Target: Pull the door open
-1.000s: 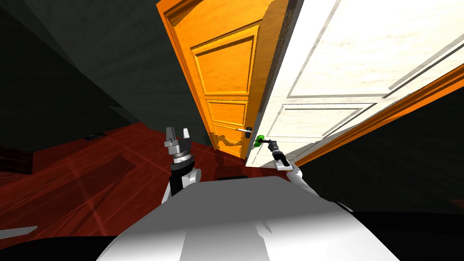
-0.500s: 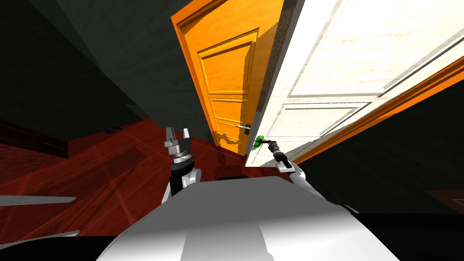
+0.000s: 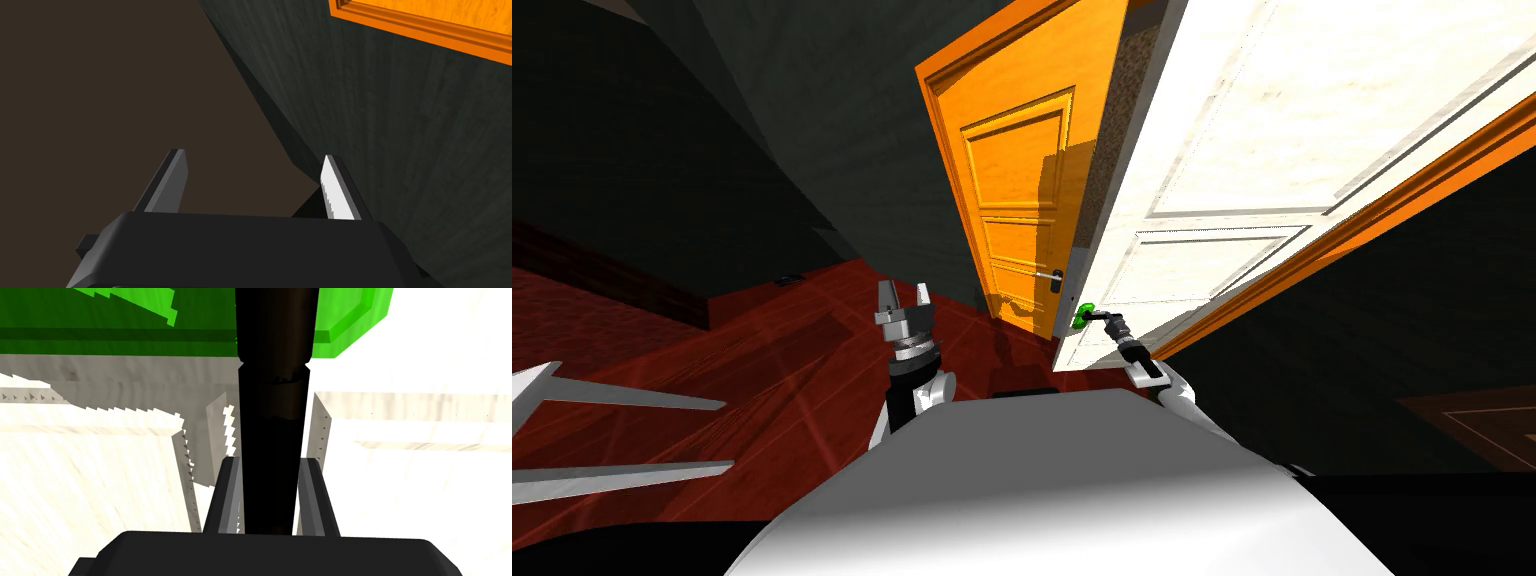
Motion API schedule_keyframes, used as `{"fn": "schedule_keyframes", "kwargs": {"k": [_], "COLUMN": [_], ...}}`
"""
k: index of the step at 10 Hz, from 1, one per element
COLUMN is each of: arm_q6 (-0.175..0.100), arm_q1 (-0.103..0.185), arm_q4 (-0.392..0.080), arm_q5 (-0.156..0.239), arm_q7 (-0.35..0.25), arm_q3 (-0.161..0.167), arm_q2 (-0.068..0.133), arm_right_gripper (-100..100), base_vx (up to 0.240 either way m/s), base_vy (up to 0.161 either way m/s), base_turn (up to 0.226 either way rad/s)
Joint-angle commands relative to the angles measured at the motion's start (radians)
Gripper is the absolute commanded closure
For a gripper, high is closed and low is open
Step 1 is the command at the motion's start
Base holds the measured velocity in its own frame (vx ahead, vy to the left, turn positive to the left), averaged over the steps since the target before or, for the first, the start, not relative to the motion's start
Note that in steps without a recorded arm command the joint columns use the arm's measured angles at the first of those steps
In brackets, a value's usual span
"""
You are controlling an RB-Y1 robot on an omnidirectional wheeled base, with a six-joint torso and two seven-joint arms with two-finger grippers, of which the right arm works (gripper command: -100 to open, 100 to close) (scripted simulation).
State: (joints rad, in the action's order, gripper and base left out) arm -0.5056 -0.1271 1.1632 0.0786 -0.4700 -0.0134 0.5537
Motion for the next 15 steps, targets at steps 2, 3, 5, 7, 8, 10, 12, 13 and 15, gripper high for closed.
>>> {"fn": "schedule_keyframes", "kwargs": {"k": [2,3,5,7,8,10,12,13,15], "arm_q6": [-0.044,-0.062,-0.097,-0.128,-0.108,-0.149,-0.186,-0.205,-0.239], "arm_q1": [-0.032,-0.046,-0.074,-0.098,-0.095,-0.117,-0.133,-0.140,-0.155], "arm_q4": [0.017,0.023,0.034,0.044,0.045,0.038,0.032,0.028,0.022], "arm_q5": [-0.003,-0.004,-0.006,-0.007,-0.002,-0.007,-0.010,-0.011,-0.014], "arm_q7": [-0.029,-0.040,-0.063,-0.082,-0.077,-0.095,-0.111,-0.118,-0.133], "arm_q3": [0.025,0.034,0.051,0.066,0.049,0.061,0.070,0.075,0.083], "arm_q2": [0.024,0.036,0.059,0.079,0.083,0.100,0.116,0.124,0.140], "arm_right_gripper": [100,100,100,100,100,100,100,100,100], "base_vx": [-0.187,-0.167,-0.211,-0.215,-0.080,-0.188,-0.184,-0.199,-0.193], "base_vy": [-0.052,-0.079,-0.088,-0.095,-0.054,-0.058,-0.088,-0.117,-0.111], "base_turn": [0.132,0.150,0.123,0.133,0.007,0.147,0.151,0.189,0.134]}}
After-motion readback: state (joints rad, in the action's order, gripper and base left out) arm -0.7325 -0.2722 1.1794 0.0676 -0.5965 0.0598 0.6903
